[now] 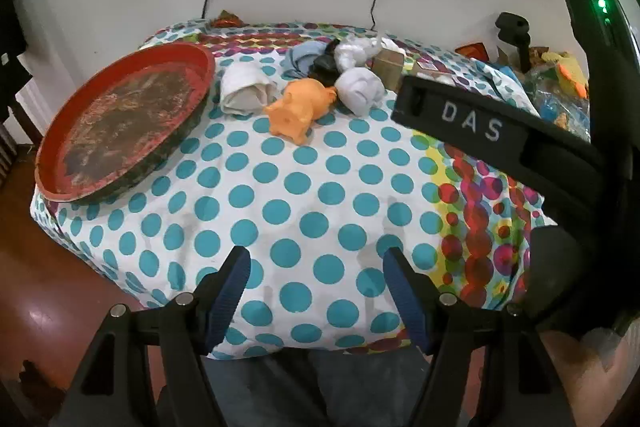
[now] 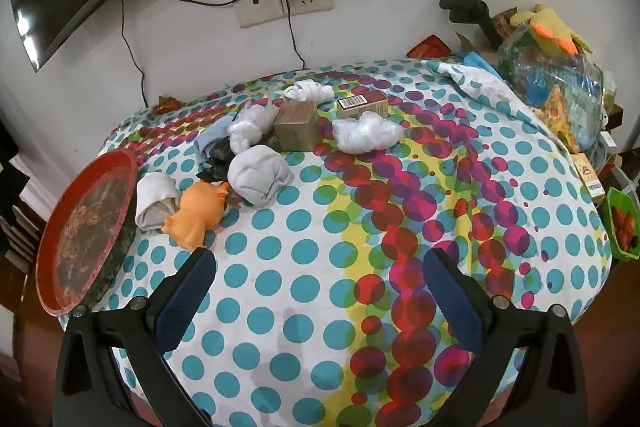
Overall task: Organize objects
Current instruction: 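Move the left tool toward the orange toy while the right tool approaches the white sock ball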
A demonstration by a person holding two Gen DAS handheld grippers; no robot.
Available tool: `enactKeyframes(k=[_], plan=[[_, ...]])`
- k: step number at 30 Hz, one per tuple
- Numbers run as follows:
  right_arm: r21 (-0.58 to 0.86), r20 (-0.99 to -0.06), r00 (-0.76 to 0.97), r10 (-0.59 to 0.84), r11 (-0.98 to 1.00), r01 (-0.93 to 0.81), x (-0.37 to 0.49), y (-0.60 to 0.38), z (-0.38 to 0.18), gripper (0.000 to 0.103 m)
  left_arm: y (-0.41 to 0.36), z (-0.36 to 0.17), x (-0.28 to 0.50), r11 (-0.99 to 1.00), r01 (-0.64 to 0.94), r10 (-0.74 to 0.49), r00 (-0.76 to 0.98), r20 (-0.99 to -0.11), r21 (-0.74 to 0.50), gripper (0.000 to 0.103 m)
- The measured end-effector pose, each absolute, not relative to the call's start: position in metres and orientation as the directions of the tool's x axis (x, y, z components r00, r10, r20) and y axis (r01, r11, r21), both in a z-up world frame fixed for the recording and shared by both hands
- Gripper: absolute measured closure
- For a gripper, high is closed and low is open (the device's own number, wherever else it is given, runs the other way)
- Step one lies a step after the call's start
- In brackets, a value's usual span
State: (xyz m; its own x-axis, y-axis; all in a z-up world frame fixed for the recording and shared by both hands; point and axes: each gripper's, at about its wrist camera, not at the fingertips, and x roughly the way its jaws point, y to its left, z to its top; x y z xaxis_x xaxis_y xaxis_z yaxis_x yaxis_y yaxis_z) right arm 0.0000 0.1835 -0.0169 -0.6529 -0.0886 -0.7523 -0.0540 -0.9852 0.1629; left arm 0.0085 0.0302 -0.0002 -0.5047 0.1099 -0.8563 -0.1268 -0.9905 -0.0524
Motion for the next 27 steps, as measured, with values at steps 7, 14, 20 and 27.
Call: enactKeyframes(k=[7, 14, 20, 27], plan=[[0.186, -0.756, -0.645, -0.108, -0.981, -0.053, -0.003, 0.19, -0.017, 0.0, 0.037, -0.021, 0.034, -0.988, -0.13, 0.143, -0.528, -0.837, -0.087, 0.032], [0.165, -0.754, -0.651, -0.09, -0.985, -0.055, -0.004, 0.196, -0.019, 0.0, 0.038, -0.022, 0.03, -0.992, -0.122, 0.097, -0.499, -0.861, -0.041, 0.032], [0.098, -0.731, -0.68, -0.059, -0.995, -0.018, -0.003, 0.198, -0.015, 0.0, 0.021, -0.025, 0.017, -0.997, -0.073, 0.065, -0.497, -0.865, -0.033, 0.032], [0.022, -0.705, -0.705, -0.075, -0.996, 0.084, -0.007, 0.193, -0.015, 0.0, 0.007, -0.033, 0.0, -0.999, -0.039, 0.051, -0.48, -0.876, -0.037, 0.032]])
